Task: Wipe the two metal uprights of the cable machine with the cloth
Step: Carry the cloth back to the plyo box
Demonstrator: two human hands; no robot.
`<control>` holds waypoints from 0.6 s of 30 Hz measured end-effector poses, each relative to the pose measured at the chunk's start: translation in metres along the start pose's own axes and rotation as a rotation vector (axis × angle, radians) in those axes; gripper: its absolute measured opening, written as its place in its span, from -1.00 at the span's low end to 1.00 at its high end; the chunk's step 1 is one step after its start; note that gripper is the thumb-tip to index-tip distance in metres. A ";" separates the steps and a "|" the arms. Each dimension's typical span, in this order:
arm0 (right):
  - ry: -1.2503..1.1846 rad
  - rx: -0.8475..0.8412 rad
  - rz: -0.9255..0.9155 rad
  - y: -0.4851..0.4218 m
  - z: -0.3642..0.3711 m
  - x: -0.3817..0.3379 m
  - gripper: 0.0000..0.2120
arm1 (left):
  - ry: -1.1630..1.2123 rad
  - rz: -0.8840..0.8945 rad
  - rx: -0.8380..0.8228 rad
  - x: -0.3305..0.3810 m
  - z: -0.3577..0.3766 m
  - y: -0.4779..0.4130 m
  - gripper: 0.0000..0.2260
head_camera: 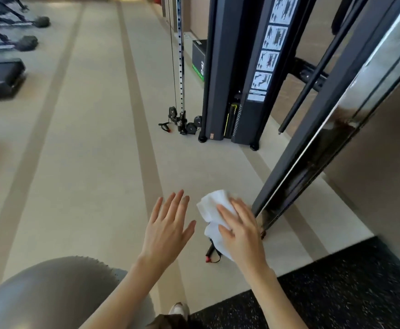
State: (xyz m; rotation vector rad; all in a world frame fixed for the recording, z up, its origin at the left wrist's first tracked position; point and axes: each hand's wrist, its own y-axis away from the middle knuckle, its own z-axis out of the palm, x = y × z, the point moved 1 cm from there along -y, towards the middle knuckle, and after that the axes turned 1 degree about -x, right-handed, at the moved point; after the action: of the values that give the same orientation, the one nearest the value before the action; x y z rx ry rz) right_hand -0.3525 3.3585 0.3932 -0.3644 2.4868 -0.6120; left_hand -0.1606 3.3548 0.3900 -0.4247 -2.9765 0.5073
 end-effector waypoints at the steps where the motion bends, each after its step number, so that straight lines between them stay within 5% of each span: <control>1: -0.009 -0.001 0.008 -0.009 0.009 -0.005 -0.50 | -0.008 -0.005 0.004 -0.012 0.000 -0.005 -0.49; 18: -0.078 -0.048 -0.095 -0.193 0.125 -0.021 -0.51 | -0.106 -0.205 0.077 -0.150 0.019 -0.122 -0.47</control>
State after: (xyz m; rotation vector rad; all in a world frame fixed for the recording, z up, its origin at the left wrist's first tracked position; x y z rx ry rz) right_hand -0.2401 3.1566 0.4046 -0.5178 2.4236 -0.5651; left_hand -0.0506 3.1953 0.4066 -0.0866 -3.0414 0.6373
